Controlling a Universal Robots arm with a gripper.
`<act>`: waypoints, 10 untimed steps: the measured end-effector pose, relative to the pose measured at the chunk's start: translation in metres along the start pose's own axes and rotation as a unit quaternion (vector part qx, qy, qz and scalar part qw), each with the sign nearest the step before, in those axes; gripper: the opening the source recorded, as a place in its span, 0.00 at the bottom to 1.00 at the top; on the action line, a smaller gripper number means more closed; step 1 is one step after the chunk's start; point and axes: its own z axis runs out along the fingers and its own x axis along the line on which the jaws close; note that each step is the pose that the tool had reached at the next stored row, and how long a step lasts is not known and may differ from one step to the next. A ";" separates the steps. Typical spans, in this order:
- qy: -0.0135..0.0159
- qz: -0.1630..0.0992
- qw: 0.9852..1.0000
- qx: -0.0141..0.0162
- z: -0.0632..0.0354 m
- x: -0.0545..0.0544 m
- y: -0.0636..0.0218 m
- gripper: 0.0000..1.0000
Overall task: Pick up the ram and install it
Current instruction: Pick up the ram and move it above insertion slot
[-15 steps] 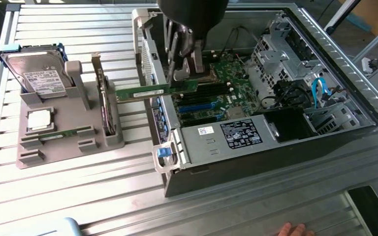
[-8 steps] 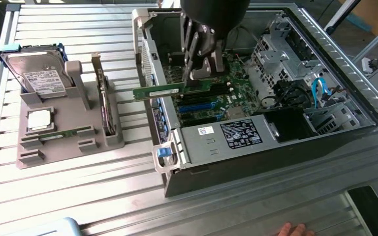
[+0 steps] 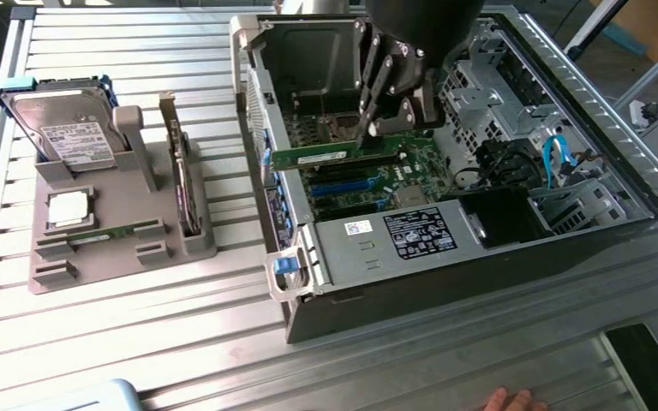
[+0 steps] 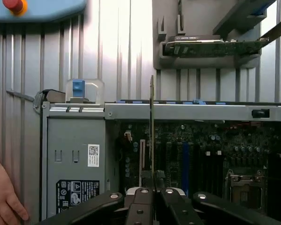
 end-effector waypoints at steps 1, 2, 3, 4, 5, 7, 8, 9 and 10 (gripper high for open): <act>0.000 0.000 1.000 0.000 -0.0001 0.000 -0.0031 0.12; 0.000 0.000 1.000 0.000 -0.0002 0.000 -0.0059 0.12; 0.000 0.000 1.000 0.000 -0.0003 0.001 -0.0097 0.12; 0.000 0.000 1.000 0.000 -0.0003 0.001 -0.0128 0.12; 0.000 0.000 1.000 0.000 -0.0005 0.001 -0.0157 0.12; 0.000 0.000 1.000 0.000 -0.0007 0.001 -0.0224 0.12; 0.000 0.000 1.000 0.000 -0.0007 0.002 -0.0276 0.12; 0.000 0.000 1.000 0.000 -0.0009 0.002 -0.0305 0.12; 0.000 0.000 1.000 0.000 -0.0009 0.002 -0.0337 0.12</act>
